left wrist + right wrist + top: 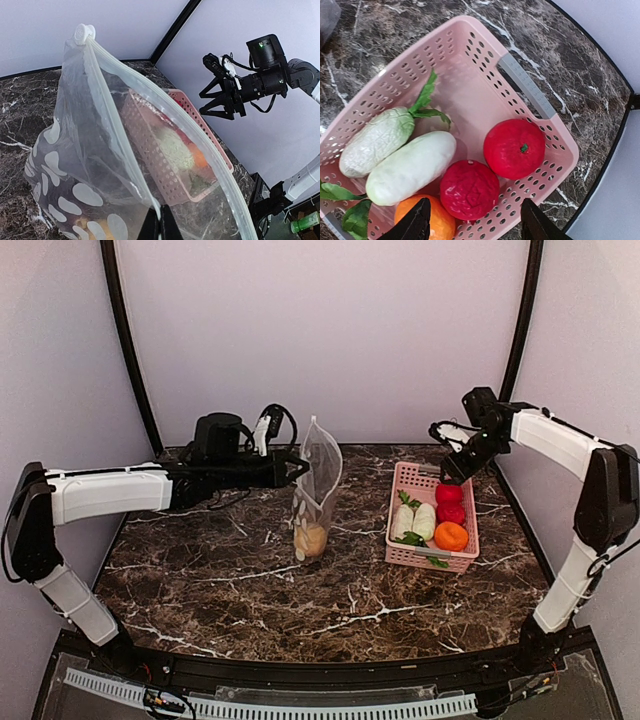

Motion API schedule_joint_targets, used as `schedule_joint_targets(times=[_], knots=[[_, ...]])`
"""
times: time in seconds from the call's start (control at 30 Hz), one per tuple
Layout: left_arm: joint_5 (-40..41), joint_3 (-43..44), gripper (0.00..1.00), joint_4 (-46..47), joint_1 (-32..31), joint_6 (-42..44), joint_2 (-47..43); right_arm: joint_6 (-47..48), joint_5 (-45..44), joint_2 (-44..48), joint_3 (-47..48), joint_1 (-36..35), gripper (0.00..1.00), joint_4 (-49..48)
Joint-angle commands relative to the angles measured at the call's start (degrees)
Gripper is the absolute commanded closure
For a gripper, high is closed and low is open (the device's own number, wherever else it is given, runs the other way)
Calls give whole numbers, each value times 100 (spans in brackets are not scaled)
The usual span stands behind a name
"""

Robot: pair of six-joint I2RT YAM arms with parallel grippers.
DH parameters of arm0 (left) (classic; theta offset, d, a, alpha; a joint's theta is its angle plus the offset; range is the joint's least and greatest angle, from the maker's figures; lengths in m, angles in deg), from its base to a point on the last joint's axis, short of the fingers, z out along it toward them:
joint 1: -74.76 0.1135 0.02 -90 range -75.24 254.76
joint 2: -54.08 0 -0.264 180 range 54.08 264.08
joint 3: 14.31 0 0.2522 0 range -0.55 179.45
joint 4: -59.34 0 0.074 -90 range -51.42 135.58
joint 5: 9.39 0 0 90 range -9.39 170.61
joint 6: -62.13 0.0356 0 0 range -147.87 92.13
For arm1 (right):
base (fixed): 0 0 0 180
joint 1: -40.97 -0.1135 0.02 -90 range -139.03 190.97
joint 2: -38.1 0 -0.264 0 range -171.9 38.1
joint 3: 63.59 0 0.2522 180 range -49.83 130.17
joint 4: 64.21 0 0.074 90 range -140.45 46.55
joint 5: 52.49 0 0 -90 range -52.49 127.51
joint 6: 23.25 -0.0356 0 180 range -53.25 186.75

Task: Place the food in the zip-top bag and seal the zipper
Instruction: Pick up the fake fruit from the bin.

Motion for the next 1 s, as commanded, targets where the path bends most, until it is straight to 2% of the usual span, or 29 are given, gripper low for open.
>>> schedule_joint_targets(times=[0.0, 0.13, 0.37, 0.97], knots=[[-91, 79, 99, -71, -19, 20, 61, 30, -663, -493, 185, 169, 42, -89], [-113, 79, 99, -56, -18, 14, 66, -33, -863, -904, 342, 218, 40, -88], [-159, 86, 99, -54, -14, -6, 87, -306, -815, -1385, 686, 278, 27, -73], [-199, 95, 99, -63, -18, -38, 85, -702, -718, -1971, 1074, 390, 26, -159]])
